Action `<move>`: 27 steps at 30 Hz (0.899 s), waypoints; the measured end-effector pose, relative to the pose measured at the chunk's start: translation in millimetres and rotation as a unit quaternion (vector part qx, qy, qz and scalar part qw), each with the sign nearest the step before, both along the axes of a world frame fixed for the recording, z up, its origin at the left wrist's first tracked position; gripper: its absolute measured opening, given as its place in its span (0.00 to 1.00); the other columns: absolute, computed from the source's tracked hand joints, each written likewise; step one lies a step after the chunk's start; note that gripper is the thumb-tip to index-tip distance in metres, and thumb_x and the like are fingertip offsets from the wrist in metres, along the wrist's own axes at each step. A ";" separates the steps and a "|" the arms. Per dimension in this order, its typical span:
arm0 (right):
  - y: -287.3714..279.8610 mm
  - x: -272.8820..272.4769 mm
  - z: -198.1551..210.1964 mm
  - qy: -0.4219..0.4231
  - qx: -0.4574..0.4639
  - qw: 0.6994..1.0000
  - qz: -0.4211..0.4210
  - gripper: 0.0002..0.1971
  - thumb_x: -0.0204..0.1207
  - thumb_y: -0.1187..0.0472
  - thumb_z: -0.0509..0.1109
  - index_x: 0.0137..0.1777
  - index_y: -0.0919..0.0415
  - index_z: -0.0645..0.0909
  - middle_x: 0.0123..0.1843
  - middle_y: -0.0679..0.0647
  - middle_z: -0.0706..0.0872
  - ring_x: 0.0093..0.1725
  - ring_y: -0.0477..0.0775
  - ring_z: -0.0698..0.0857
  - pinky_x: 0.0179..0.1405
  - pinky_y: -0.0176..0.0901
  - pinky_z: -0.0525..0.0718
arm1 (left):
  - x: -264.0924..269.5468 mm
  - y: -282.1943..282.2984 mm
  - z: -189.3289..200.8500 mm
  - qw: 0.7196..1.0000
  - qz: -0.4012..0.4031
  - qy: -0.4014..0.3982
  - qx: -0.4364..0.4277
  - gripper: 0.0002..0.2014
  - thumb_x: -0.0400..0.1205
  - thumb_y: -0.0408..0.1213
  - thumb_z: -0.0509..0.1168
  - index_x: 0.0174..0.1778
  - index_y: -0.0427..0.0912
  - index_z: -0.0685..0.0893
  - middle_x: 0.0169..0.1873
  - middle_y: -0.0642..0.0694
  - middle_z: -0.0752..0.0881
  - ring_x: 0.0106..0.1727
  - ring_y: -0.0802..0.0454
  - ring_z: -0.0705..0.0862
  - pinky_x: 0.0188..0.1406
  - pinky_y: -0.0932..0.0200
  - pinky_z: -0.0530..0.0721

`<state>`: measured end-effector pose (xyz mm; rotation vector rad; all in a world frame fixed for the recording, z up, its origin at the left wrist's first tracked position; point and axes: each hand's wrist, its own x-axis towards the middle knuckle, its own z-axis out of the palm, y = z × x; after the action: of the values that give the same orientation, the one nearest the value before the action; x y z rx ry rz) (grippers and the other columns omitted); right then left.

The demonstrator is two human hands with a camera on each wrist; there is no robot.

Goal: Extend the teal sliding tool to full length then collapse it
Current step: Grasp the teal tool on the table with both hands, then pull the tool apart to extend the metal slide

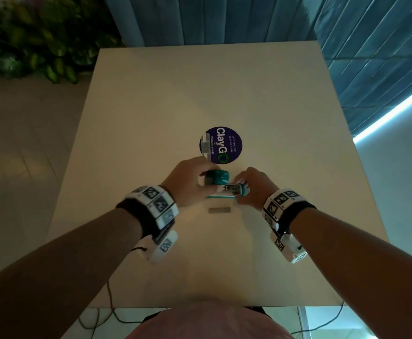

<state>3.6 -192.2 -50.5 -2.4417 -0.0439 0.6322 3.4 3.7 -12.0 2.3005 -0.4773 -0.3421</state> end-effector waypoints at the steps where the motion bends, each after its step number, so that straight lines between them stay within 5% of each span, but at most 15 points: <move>1: -0.1 -0.6 -0.8 0.000 0.004 1.000 0.002 0.22 0.56 0.67 0.80 0.52 0.61 0.81 0.52 0.58 0.82 0.47 0.54 0.80 0.56 0.54 0.85 | -0.8 12.7 4.4 1.000 0.009 0.001 -0.007 0.16 0.69 0.40 0.75 0.51 0.47 0.83 0.45 0.48 0.86 0.46 0.55 0.83 0.49 0.64 0.81; 6: 0.7 -0.8 -1.2 -0.005 0.001 1.000 0.011 0.21 0.58 0.67 0.80 0.52 0.61 0.81 0.55 0.61 0.81 0.52 0.58 0.81 0.55 0.51 0.83 | -4.8 77.0 3.6 0.998 0.070 -0.003 0.005 0.17 0.65 0.33 0.78 0.47 0.48 0.84 0.44 0.49 0.89 0.48 0.60 0.84 0.49 0.77 0.80; 11: 0.4 -2.1 -2.2 -0.016 0.015 1.000 0.009 0.21 0.58 0.69 0.79 0.52 0.62 0.81 0.54 0.63 0.81 0.52 0.60 0.82 0.55 0.51 0.83 | -8.7 99.7 -18.9 0.993 0.105 0.016 0.052 0.14 0.64 0.31 0.78 0.42 0.46 0.85 0.40 0.44 0.89 0.40 0.50 0.85 0.41 0.59 0.83; 18: 0.3 -3.3 -4.8 -0.017 -0.006 1.000 0.022 0.19 0.61 0.69 0.76 0.53 0.62 0.79 0.55 0.62 0.80 0.54 0.61 0.81 0.58 0.52 0.82 | -5.8 98.5 -46.6 0.992 0.064 0.018 0.108 0.10 0.68 0.34 0.76 0.43 0.45 0.87 0.38 0.43 0.85 0.39 0.46 0.82 0.39 0.55 0.79; 23: 11.7 -19.2 10.4 -0.104 -0.010 0.993 0.046 0.20 0.65 0.65 0.74 0.56 0.59 0.74 0.57 0.55 0.76 0.56 0.54 0.74 0.56 0.47 0.79 | -1.9 102.6 -51.8 0.991 0.055 0.012 0.120 0.10 0.68 0.37 0.76 0.44 0.47 0.87 0.37 0.49 0.82 0.38 0.50 0.80 0.34 0.67 0.73; 27: 33.4 -47.9 18.1 -0.114 -0.017 0.973 0.198 0.17 0.72 0.60 0.70 0.60 0.59 0.75 0.62 0.56 0.77 0.61 0.56 0.73 0.63 0.48 0.76 | -3.4 103.1 -52.5 0.992 0.055 0.011 0.114 0.11 0.68 0.37 0.76 0.45 0.45 0.86 0.38 0.48 0.83 0.39 0.49 0.80 0.40 0.57 0.76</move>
<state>-44.4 -158.8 -32.4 -2.5463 -0.6298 0.5171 0.0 106.9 -64.5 2.5293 -0.3125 -0.3848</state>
